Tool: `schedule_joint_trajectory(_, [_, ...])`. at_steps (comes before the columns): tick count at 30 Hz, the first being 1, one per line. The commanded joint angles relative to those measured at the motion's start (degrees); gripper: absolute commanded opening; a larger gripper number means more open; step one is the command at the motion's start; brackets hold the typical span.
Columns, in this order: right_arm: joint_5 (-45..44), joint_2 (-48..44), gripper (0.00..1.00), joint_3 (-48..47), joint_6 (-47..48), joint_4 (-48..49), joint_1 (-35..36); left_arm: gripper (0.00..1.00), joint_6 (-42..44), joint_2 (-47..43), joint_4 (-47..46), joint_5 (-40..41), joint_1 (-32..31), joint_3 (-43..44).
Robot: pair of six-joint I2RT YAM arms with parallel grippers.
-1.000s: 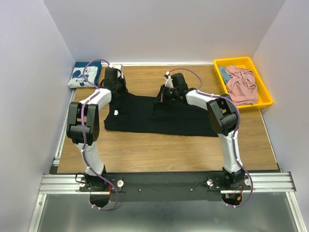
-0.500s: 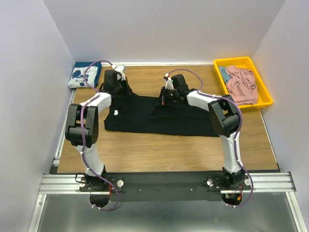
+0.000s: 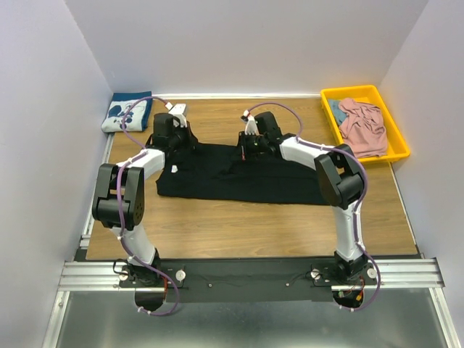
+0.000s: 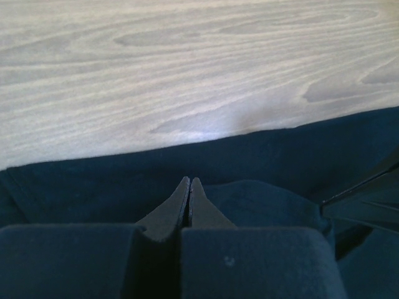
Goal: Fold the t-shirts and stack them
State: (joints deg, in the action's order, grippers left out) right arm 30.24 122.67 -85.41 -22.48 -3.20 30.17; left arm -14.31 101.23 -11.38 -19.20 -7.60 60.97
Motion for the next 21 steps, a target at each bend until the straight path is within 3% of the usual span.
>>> schedule_joint_trajectory(1, [-3.16, -2.79, 0.05, 0.68, 4.9, -2.77, 1.2, 0.0, 0.42, -2.44, -4.88, -2.42, 0.21, -3.04])
schedule_joint_trajectory(10, [-8.52, -4.19, 0.05, -0.46, 11.66, -6.81, 4.19, 0.0, 0.33, -4.64, -9.36, -4.35, 1.35, -7.97])
schedule_joint_trajectory(21, [-27.33, -4.02, 0.05, -4.07, 21.51, -13.06, 11.13, 0.0, -0.46, -7.54, -8.23, -2.77, 1.71, -11.92])
